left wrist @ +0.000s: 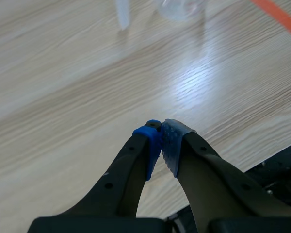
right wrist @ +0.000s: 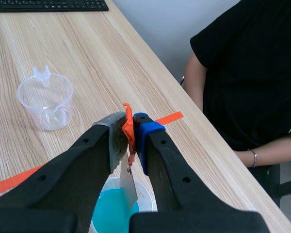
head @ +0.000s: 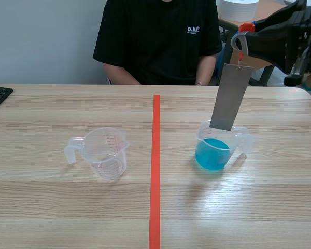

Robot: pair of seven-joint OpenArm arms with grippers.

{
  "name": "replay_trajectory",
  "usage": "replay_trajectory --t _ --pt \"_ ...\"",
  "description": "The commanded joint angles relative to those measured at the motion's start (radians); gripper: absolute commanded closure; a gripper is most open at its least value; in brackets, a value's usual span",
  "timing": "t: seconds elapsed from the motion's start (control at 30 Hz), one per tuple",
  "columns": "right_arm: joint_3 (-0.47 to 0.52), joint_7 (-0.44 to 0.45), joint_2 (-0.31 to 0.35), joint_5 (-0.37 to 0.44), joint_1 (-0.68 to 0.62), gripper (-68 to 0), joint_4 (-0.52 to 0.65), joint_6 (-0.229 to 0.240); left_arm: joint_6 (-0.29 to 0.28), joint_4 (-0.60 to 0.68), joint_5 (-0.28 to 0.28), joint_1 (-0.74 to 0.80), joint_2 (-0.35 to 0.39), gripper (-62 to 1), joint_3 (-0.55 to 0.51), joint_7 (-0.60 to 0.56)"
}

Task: Do the redox reaction experiment.
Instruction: 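Lower the plate into the blue solution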

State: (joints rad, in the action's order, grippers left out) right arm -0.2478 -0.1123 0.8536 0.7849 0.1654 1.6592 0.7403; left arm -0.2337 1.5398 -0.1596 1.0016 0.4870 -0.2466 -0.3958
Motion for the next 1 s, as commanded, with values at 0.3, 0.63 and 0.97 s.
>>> replay_trajectory --t 0.3,0.63,0.97 --pt "0.021 0.018 -0.055 -0.05 0.014 -1.5 -0.055 0.005 0.041 -0.013 -0.007 0.05 -0.203 -3.4 -0.016 0.156" --pt "0.018 0.019 -0.136 -0.102 0.012 -1.5 -0.159 0.005 0.038 -0.053 -0.008 0.046 -0.259 -3.4 -0.015 0.218" --pt "0.018 0.035 -0.212 -0.171 0.012 -1.5 -0.275 0.005 0.037 -0.055 -0.008 0.043 -0.259 -3.4 -0.016 0.266"
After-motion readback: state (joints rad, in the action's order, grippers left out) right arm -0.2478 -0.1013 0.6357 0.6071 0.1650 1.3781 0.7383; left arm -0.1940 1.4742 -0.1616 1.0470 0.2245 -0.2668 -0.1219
